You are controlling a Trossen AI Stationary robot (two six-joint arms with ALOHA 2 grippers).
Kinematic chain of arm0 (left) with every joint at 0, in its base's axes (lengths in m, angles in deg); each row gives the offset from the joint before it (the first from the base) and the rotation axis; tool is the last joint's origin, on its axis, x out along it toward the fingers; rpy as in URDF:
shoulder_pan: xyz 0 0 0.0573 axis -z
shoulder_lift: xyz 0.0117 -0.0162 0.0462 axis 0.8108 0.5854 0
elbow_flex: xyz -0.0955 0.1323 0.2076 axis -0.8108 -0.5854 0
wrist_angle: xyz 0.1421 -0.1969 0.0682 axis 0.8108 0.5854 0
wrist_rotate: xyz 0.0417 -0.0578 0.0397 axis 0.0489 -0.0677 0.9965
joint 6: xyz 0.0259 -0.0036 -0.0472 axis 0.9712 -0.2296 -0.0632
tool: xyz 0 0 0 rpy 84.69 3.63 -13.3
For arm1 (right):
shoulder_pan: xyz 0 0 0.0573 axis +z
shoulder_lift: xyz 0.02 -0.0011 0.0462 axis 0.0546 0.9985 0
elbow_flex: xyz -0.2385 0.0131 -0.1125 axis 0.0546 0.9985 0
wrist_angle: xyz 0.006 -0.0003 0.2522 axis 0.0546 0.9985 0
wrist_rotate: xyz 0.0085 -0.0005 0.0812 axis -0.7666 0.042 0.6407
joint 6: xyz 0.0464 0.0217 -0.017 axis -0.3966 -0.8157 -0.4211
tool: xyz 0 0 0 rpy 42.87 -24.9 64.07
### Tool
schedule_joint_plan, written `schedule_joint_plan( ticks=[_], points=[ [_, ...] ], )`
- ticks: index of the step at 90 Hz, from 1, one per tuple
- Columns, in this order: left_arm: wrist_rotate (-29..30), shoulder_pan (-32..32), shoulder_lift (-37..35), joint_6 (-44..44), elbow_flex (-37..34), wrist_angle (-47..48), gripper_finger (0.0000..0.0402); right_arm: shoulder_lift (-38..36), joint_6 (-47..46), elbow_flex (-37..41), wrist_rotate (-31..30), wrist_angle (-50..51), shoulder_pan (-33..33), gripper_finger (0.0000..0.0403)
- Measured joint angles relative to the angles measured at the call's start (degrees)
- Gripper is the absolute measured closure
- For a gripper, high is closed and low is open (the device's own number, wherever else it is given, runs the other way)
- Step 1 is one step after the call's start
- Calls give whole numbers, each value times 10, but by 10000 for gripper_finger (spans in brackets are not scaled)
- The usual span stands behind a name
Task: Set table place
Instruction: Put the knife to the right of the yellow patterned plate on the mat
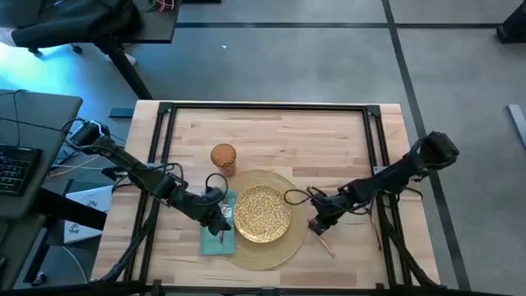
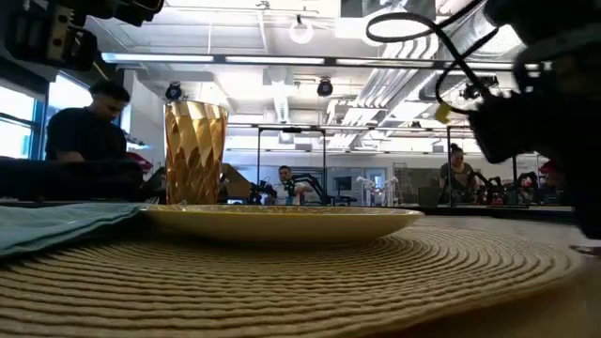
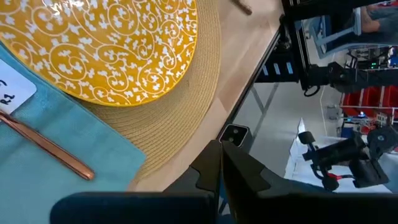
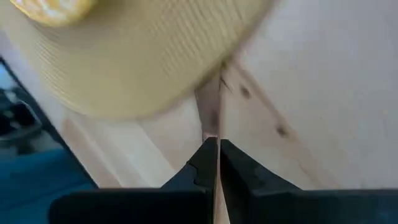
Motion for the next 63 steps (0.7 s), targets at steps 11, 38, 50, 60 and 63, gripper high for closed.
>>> schedule_joint_plan(
  ticks=[11,38,50,60,63],
  points=[
    [-2,0,0,0,0,0,401,-1,1,0,0,-3,-25,402],
    [-2,0,0,0,0,0,401,-9,41,-2,47,-28,30,393],
    [-7,0,0,1,0,0,401,-9,63,-2,-7,-48,106,352],
    [-25,0,0,0,0,0,401,-10,130,-2,-79,-111,169,305],
    [-31,0,0,-1,0,0,401,-10,146,-2,-107,-125,186,291]
  ],
)
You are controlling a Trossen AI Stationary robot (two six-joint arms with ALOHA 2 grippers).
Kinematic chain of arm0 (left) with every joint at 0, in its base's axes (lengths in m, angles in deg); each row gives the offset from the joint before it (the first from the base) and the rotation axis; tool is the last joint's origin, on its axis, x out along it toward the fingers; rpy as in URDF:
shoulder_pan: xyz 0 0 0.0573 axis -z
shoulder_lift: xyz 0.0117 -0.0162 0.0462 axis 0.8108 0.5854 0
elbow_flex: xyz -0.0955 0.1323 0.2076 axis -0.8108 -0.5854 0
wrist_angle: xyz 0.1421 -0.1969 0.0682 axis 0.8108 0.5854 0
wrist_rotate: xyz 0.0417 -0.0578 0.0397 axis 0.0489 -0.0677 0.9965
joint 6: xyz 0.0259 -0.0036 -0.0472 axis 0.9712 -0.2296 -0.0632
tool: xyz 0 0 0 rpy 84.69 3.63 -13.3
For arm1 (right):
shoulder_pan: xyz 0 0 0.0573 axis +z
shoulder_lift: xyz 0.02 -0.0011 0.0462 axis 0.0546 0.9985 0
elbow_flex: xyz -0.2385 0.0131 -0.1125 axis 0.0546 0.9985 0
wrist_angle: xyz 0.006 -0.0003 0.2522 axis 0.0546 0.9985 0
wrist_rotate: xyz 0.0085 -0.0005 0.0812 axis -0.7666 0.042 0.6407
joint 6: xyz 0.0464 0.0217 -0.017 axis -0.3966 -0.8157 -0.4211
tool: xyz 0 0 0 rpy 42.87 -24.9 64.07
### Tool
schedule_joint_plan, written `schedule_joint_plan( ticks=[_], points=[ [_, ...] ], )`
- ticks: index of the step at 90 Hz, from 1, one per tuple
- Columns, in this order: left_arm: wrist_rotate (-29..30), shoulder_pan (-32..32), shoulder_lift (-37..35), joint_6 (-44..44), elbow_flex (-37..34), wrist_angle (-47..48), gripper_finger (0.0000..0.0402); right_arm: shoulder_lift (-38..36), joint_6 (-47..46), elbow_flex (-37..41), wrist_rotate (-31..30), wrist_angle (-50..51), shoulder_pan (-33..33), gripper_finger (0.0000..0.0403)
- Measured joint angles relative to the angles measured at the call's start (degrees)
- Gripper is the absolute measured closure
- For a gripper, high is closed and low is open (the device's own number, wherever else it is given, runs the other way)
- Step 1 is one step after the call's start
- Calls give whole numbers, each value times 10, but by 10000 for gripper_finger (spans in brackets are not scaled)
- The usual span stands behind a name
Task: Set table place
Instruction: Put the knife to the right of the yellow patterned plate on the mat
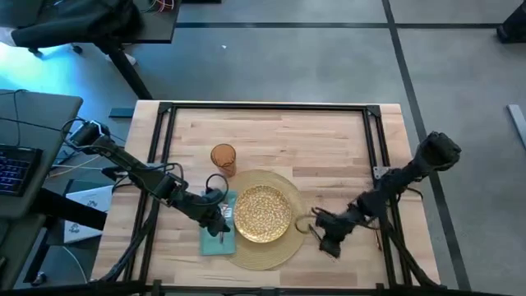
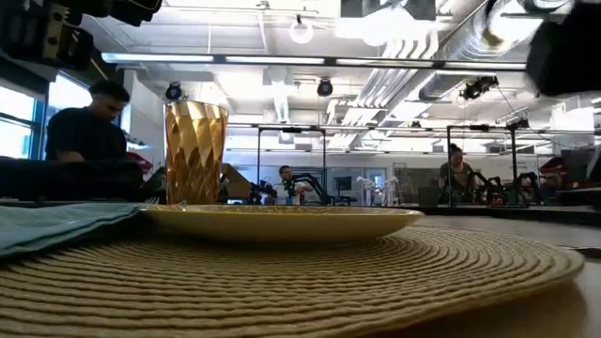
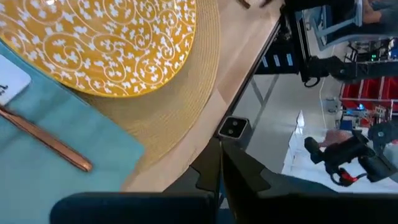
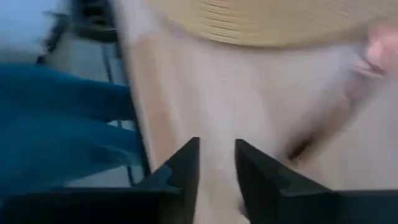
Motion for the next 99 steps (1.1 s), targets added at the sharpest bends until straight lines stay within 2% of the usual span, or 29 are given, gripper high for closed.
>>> schedule_joint_plan(
  ticks=[10,21,30,37,43,56,70,85,99],
  points=[
    [-18,0,0,-10,0,0,401,1,37,-19,-106,9,54,255],
    [-29,0,0,-23,0,0,401,13,62,-60,-249,91,105,237],
    [-29,0,0,-43,0,0,401,48,36,-83,-364,148,134,233],
    [-28,0,0,-56,0,0,401,89,-9,-93,-424,152,145,233],
    [-28,0,0,-70,0,1,401,128,-41,-102,-452,152,148,233],
    [-27,0,0,-104,0,5,401,193,-47,-128,-498,166,151,233],
    [-27,0,0,-128,0,5,401,234,-136,-143,-501,188,153,232],
    [-26,0,0,-128,0,5,401,259,-268,-145,-537,215,165,233],
    [-25,0,0,-103,0,7,401,251,-285,-156,-526,261,165,233]
  ],
)
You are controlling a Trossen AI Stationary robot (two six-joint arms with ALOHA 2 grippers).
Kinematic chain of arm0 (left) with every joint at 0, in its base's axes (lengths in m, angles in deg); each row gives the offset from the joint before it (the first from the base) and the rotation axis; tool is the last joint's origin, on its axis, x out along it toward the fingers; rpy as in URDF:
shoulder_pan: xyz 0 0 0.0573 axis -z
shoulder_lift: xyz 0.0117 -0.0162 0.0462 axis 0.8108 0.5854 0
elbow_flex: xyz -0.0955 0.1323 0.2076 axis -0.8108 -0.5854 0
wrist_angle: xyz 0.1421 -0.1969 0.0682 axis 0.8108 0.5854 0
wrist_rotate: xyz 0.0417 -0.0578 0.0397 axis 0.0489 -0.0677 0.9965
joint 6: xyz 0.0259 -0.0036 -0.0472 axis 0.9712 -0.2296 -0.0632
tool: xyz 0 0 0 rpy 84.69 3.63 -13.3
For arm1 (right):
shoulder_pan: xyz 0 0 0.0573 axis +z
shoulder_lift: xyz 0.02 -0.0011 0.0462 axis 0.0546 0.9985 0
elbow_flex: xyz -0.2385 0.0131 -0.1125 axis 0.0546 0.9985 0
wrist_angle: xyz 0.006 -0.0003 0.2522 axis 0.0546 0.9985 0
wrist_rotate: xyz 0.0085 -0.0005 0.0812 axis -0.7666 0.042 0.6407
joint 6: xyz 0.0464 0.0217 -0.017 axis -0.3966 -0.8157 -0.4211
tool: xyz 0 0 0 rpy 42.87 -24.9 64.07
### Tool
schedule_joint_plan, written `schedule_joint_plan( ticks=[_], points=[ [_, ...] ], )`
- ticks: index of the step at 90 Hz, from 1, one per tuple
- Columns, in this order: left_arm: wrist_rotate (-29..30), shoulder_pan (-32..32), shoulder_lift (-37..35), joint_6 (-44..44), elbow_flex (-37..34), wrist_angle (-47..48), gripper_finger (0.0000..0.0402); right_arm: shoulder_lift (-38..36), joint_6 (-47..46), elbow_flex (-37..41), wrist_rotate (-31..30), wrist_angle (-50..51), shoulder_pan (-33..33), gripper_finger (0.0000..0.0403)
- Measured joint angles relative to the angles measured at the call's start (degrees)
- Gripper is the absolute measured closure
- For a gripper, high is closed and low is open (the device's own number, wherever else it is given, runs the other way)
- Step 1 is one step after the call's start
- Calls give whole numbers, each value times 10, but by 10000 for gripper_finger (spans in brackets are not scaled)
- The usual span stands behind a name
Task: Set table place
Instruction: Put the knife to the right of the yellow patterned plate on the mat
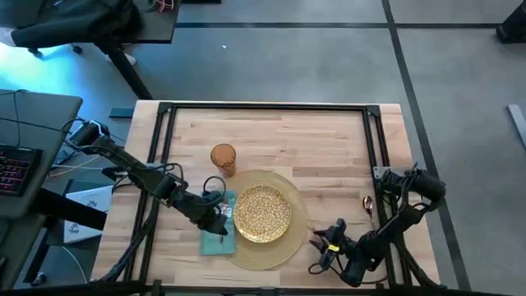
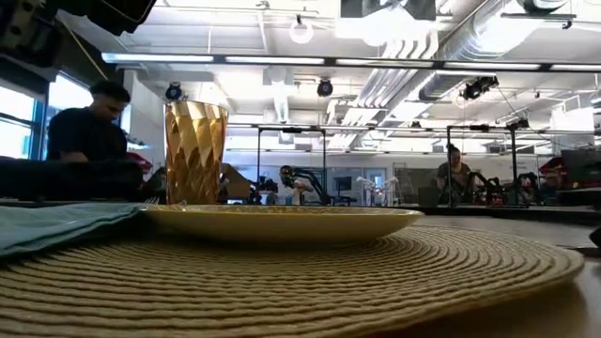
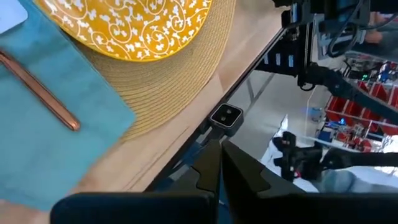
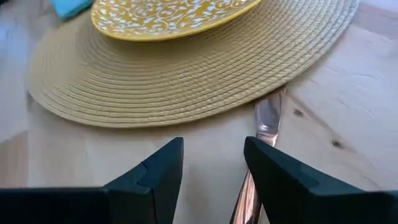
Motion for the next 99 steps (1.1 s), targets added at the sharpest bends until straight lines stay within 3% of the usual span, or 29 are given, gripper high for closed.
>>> schedule_joint_plan(
  ticks=[11,30,40,53,69,77,91,99],
  points=[
    [0,0,0,13,0,4,401,-15,-2,-35,30,97,0,233],
    [2,0,1,34,0,9,401,-18,-20,-113,29,267,0,233],
    [2,0,1,35,0,10,401,-18,-75,-124,27,326,8,233],
    [2,1,1,36,0,10,401,-7,-151,-76,56,290,19,233],
    [2,3,1,30,0,9,401,8,-90,-15,44,131,34,234],
    [1,3,1,24,0,8,401,16,-72,-4,47,108,36,243],
    [8,4,1,19,0,8,401,33,-91,-8,46,122,36,312],
    [14,4,1,14,0,7,401,38,-172,-9,42,162,36,368]
  ],
)
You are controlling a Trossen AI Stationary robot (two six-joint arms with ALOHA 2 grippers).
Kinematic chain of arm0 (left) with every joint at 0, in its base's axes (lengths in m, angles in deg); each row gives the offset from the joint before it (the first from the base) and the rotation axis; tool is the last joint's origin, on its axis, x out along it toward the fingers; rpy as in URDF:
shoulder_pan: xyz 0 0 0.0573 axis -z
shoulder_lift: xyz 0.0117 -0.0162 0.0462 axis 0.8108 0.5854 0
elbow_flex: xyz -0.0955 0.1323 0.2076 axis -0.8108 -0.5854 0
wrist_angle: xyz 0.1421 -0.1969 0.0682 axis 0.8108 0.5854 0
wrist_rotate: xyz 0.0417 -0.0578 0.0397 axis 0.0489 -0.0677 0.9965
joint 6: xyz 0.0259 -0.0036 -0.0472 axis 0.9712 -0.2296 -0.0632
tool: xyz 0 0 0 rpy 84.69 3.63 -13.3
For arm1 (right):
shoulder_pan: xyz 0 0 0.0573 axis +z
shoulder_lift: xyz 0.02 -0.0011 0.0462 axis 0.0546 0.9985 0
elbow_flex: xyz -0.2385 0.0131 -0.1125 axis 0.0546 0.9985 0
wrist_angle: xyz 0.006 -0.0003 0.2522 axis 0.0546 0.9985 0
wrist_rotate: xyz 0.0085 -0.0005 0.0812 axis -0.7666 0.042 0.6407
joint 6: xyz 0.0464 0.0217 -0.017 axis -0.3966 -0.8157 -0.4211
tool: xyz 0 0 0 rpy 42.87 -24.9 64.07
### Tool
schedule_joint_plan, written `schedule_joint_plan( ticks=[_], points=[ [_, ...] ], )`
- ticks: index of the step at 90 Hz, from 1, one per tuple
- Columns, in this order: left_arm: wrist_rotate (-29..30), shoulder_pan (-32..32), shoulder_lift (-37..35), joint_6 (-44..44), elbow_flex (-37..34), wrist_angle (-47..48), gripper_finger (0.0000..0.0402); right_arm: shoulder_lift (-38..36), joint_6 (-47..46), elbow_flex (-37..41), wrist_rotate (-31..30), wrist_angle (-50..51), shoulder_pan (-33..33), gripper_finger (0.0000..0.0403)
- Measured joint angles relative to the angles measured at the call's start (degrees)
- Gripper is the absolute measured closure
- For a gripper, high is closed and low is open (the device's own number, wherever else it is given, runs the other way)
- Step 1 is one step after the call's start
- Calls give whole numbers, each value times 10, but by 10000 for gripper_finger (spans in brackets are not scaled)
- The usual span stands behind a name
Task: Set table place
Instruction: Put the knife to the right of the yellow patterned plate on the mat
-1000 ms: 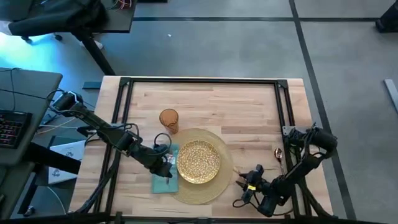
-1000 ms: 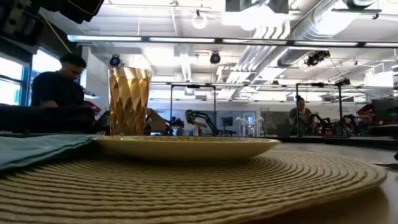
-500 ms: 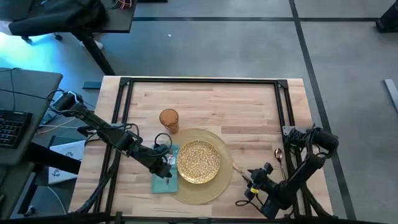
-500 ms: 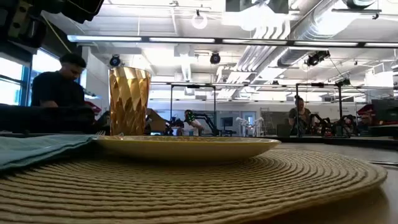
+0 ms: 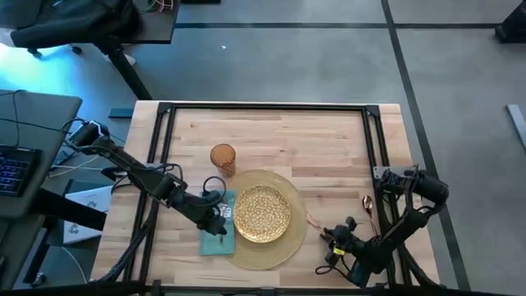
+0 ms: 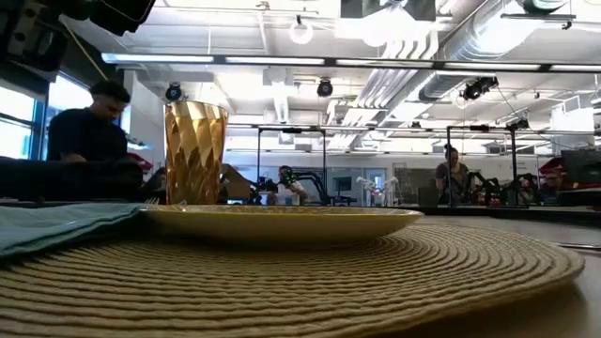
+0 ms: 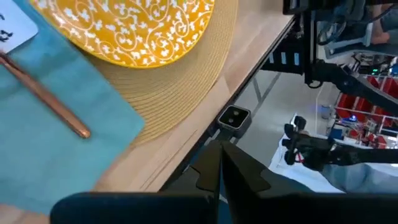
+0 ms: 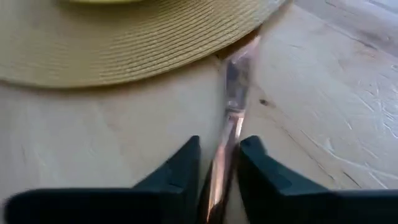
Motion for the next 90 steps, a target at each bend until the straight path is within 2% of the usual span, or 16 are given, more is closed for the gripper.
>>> schedule_joint_plan(
  ticks=[6,14,25,43,67,78,90],
  points=[
    [1,0,0,-1,0,-1,401,-1,-72,-2,1,32,2,388],
    [1,0,0,-1,0,-3,401,-16,-123,2,18,63,5,393],
    [1,0,0,-1,0,-3,401,-65,-130,4,107,74,2,398],
    [2,0,0,0,0,-5,401,-122,-111,16,126,73,-11,400],
    [3,0,0,4,0,-7,401,-134,-105,54,65,-26,-22,400],
    [2,0,0,5,0,-9,401,-136,-95,68,6,-101,-29,401],
    [1,0,0,5,0,-11,401,-137,-90,74,-41,-138,-41,402]
  ],
)
